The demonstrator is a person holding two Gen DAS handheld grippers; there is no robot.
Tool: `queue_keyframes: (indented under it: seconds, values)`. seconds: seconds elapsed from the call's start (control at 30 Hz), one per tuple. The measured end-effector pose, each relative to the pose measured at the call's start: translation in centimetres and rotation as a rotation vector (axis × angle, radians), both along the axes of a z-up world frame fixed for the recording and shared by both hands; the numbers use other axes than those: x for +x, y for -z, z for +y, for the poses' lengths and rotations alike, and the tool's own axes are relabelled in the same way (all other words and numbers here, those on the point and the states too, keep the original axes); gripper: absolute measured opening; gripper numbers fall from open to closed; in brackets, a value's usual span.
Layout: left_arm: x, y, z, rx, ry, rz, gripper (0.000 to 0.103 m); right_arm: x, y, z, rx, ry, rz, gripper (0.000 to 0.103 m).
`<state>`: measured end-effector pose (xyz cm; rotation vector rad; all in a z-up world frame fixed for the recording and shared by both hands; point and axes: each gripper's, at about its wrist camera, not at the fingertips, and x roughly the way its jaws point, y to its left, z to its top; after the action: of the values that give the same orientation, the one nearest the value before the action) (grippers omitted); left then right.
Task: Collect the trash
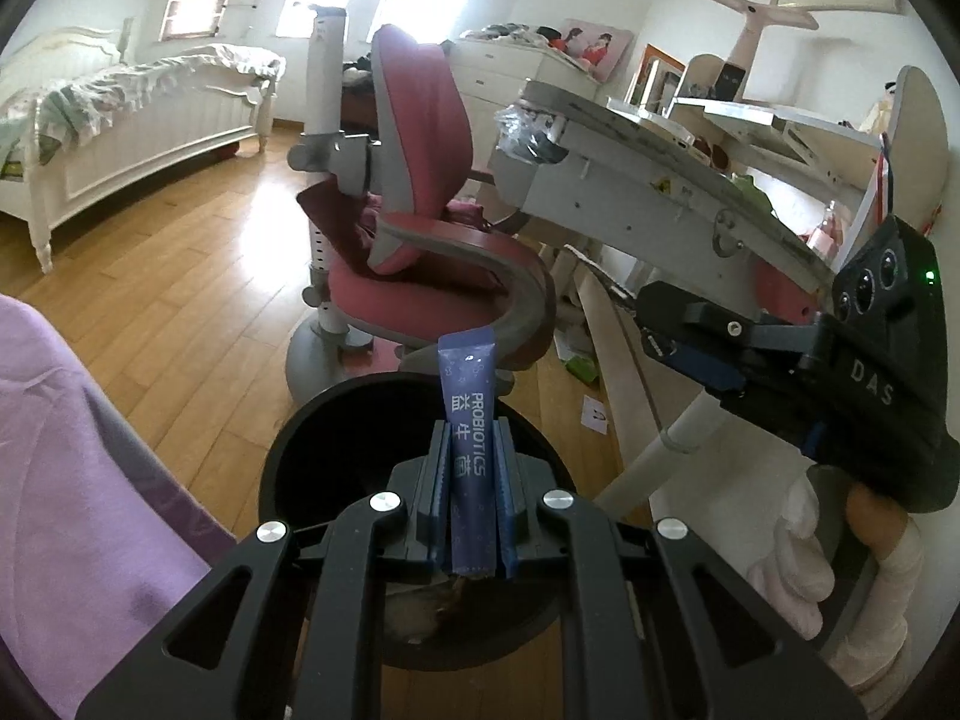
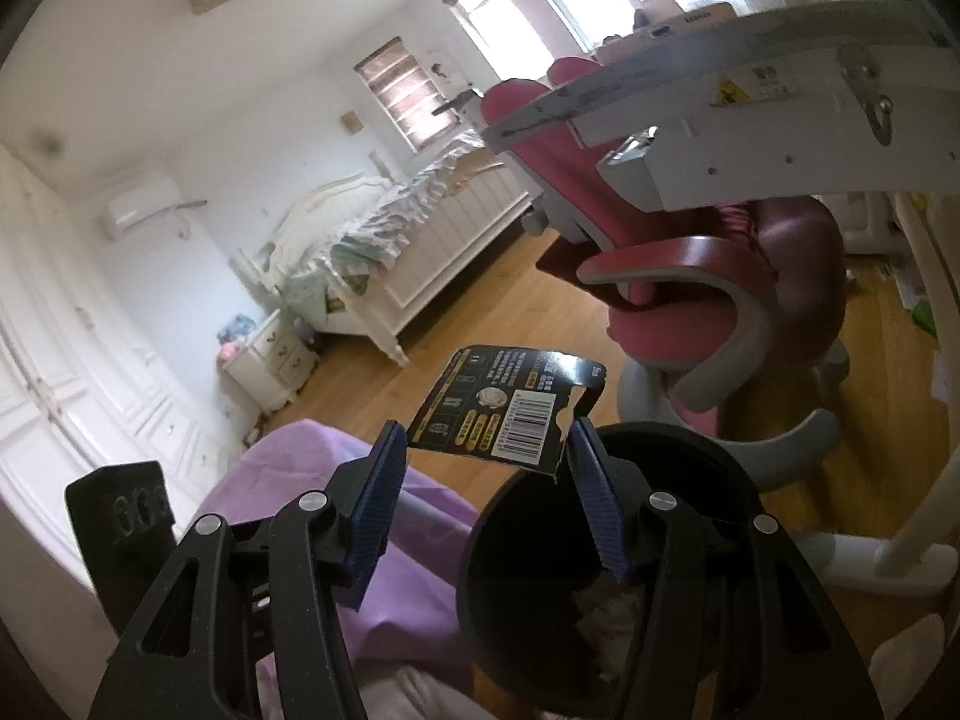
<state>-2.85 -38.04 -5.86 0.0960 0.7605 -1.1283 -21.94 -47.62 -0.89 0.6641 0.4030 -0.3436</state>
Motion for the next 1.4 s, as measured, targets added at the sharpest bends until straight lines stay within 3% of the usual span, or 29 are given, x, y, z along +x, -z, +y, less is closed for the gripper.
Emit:
queue_keyframes:
  seconds: [0.3,0.33,0.37,0.43,0.47,0.93,1.07,1.17,1.4]
  values:
    - [0.1,-0.2,-2.1,0.023,0.016,-0.017,0.022,-0.1,0.5,-0.3,0.019,0.021,0.007,0.060]
    - [0.2,-0.2,-2.3,0.028,0.013,-0.020,0.038,-0.1,0.6,-0.4,0.021,0.027,0.009,0.060]
    - [0.2,-0.3,-2.3,0.027,0.010,-0.021,0.062,-0.1,0.7,-0.3,0.023,0.029,0.011,0.062]
    - [0.0,-0.8,-1.8,-0.003,-0.007,-0.035,0.082,-0.1,0.8,-0.4,0.033,0.039,0.018,0.069]
    - [0.0,-0.9,-1.6,-0.013,-0.012,-0.042,0.085,-0.2,0.9,-0.5,0.036,0.049,0.017,0.074]
    - [-0.3,-4.2,3.7,-0.077,-0.069,-0.075,0.097,1.3,0.2,2.0,0.016,0.016,0.033,0.075]
    - [-0.5,-5.1,6.2,-0.092,-0.094,-0.086,0.097,2.5,-0.6,3.7,-0.001,-0.012,0.029,0.081]
    - [-0.4,-5.8,9.0,-0.098,-0.153,-0.109,0.097,3.8,-1.2,5.3,-0.012,-0.044,0.035,0.087]
    - [1.2,-6.6,18.0,-0.059,-0.418,-0.176,0.098,7.8,-2.5,10.3,-0.066,-0.140,0.042,0.093]
